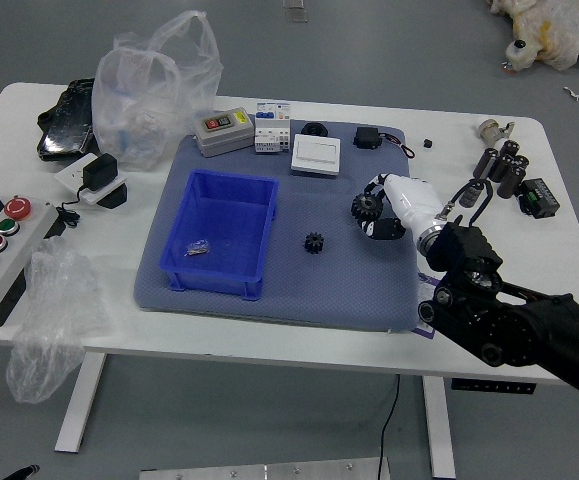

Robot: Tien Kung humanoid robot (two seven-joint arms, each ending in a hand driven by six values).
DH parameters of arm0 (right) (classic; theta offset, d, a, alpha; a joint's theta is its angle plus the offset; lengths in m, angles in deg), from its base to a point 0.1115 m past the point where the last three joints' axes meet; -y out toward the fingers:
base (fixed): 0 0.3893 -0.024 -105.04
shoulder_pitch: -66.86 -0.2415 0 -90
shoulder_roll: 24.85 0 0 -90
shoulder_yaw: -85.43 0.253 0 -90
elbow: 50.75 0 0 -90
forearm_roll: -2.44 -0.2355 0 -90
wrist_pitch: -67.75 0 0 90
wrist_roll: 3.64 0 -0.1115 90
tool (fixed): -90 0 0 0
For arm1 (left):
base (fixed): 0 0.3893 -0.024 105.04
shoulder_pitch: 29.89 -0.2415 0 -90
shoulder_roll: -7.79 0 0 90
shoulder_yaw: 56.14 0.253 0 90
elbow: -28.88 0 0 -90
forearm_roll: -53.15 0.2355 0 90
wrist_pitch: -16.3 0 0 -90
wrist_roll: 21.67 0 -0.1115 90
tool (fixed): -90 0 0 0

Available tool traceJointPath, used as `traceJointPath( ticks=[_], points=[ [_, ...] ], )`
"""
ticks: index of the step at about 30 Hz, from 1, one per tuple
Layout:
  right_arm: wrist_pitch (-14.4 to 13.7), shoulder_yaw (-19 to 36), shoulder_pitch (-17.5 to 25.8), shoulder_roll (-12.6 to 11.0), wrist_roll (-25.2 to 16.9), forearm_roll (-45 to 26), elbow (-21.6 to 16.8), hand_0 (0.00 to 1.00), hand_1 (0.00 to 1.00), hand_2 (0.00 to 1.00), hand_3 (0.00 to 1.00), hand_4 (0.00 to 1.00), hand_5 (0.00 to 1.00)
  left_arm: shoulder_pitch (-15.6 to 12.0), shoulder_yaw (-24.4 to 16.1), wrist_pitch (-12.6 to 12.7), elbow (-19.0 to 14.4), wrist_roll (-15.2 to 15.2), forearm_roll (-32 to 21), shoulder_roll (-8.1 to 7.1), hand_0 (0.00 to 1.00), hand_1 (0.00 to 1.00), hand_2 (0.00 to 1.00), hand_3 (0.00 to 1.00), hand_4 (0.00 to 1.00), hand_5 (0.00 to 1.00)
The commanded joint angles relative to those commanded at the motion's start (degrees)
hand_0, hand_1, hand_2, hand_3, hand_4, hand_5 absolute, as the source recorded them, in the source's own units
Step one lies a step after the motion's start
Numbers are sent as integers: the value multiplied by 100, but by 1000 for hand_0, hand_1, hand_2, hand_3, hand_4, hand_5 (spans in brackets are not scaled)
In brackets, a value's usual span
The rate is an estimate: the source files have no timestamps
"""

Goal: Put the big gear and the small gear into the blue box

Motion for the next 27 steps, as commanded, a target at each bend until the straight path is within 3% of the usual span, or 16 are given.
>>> traceJointPath(
  ticks=[10, 14, 18, 20, 24, 25, 27],
  points=[
    [-69, -572, -419, 91, -18, 57, -942, 829, 629, 482, 625, 575, 12, 6, -32, -5, -7, -25, 47, -7, 656, 554, 570, 714, 725, 623],
    [335, -959, -671, 189, -113, 202, -1282, 855, 655, 518, 663, 516, 21, 17, -47, -9, -10, -37, 70, -13, 655, 554, 570, 714, 725, 622],
    [834, -1243, -835, 288, -188, 363, -1380, 855, 655, 518, 663, 516, 21, 23, -64, -11, -14, -52, 97, -19, 655, 554, 570, 714, 725, 622],
    [961, -1295, -870, 323, -214, 409, -1371, 872, 704, 576, 675, 511, 32, 18, -70, -11, -16, -59, 105, -18, 656, 554, 570, 713, 724, 622],
    [930, -1348, -909, 387, -277, 455, -1341, 872, 704, 576, 675, 511, 32, 10, -81, -12, -19, -71, 119, -12, 656, 554, 570, 713, 724, 622],
    [894, -1368, -919, 403, -298, 439, -1330, 883, 743, 668, 691, 510, 34, 11, -83, -12, -20, -72, 122, -9, 656, 555, 570, 714, 725, 623],
    [857, -1411, -937, 424, -322, 379, -1306, 883, 743, 668, 691, 510, 34, 15, -85, -14, -20, -72, 126, -5, 656, 555, 570, 714, 725, 623]
  ],
)
